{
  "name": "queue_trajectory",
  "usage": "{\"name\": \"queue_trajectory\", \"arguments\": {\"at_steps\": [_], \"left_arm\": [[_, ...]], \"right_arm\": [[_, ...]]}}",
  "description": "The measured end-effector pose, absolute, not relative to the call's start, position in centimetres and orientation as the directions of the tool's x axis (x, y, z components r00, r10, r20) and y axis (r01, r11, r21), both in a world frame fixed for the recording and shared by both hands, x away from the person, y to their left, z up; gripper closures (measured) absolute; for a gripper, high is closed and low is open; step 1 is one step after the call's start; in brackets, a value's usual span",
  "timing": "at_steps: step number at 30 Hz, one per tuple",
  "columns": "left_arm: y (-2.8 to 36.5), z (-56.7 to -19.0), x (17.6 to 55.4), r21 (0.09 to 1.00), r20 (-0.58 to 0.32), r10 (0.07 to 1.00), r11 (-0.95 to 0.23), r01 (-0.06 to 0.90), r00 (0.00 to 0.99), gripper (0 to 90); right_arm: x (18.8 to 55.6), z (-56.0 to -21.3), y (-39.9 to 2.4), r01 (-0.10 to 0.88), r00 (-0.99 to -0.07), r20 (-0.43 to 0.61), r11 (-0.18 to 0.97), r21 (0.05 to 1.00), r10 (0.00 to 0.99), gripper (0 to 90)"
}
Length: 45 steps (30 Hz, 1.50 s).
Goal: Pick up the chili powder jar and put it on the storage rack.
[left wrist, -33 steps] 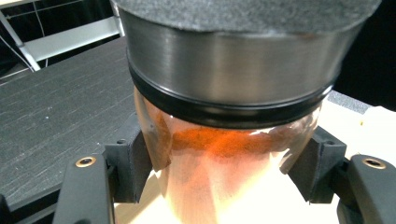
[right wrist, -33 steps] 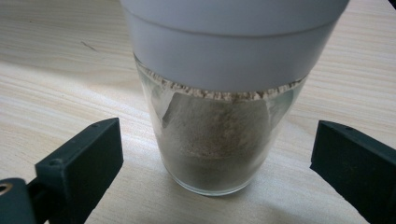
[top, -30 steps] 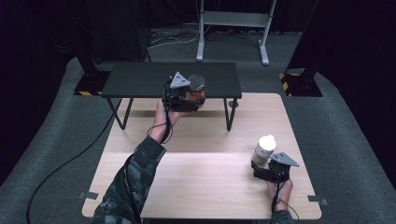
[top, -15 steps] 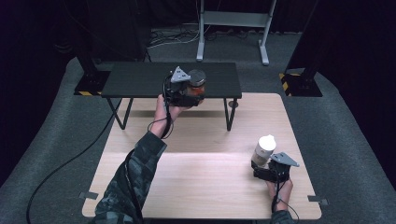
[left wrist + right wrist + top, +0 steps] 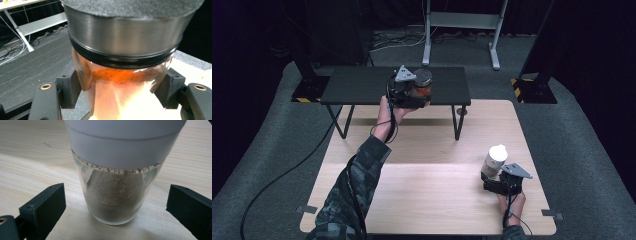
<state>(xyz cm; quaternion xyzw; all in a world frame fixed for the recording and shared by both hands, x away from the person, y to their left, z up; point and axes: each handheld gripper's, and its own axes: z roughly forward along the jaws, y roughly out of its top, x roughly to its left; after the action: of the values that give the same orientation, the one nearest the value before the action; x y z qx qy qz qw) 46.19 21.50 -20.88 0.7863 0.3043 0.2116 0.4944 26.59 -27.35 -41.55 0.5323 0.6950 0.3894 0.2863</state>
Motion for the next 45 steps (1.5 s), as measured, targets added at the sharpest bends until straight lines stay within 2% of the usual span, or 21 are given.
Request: {"name": "queue_trajectory", "arguments": {"at_steps": [35,45], "left_arm": [[20.7,-20.9,50.4,0.87,0.006,0.74,-0.336,0.361,0.673,31.5],[21.2,-21.6,51.1,0.873,-0.038,0.746,-0.299,0.386,0.665,31.4]], "right_arm": [[26.6,-41.6,-27.4,0.516,-0.271,0.018,0.129,0.847,0.962,0.9],[26.6,-41.6,-27.5,0.516,-0.272,0.02,0.128,0.847,0.962,0.9]]}}
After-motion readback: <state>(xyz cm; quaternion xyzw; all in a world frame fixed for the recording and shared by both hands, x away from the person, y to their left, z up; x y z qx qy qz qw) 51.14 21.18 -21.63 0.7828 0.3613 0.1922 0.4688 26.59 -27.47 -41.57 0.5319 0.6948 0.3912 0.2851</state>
